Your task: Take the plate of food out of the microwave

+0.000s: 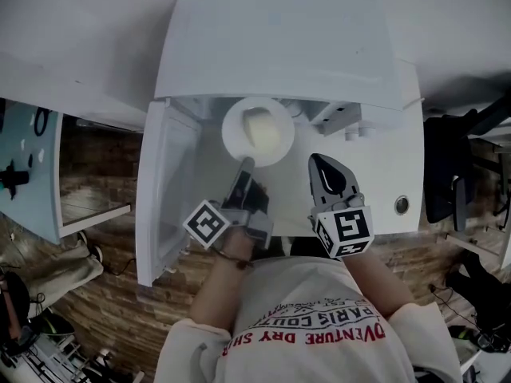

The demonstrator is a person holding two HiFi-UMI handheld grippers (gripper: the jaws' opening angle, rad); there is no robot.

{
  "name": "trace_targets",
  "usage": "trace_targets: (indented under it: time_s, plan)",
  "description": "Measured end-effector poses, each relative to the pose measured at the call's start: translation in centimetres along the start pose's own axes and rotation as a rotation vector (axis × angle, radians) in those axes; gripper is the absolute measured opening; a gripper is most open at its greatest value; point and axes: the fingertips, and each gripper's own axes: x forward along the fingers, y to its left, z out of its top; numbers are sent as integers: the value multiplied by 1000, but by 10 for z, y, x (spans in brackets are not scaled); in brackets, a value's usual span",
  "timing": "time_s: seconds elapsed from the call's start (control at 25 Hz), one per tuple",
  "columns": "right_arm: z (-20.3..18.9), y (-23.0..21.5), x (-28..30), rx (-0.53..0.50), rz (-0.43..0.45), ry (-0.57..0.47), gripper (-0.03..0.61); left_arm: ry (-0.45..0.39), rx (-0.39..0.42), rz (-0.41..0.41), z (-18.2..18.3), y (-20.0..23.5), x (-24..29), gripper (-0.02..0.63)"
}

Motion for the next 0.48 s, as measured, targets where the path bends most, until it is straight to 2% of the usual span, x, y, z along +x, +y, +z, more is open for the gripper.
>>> trace_targets:
  time_s: [0.48]
  plan:
    - [43,10,-52,-48,-26,-108,3,4,-2,-109,-26,-75,-59,14]
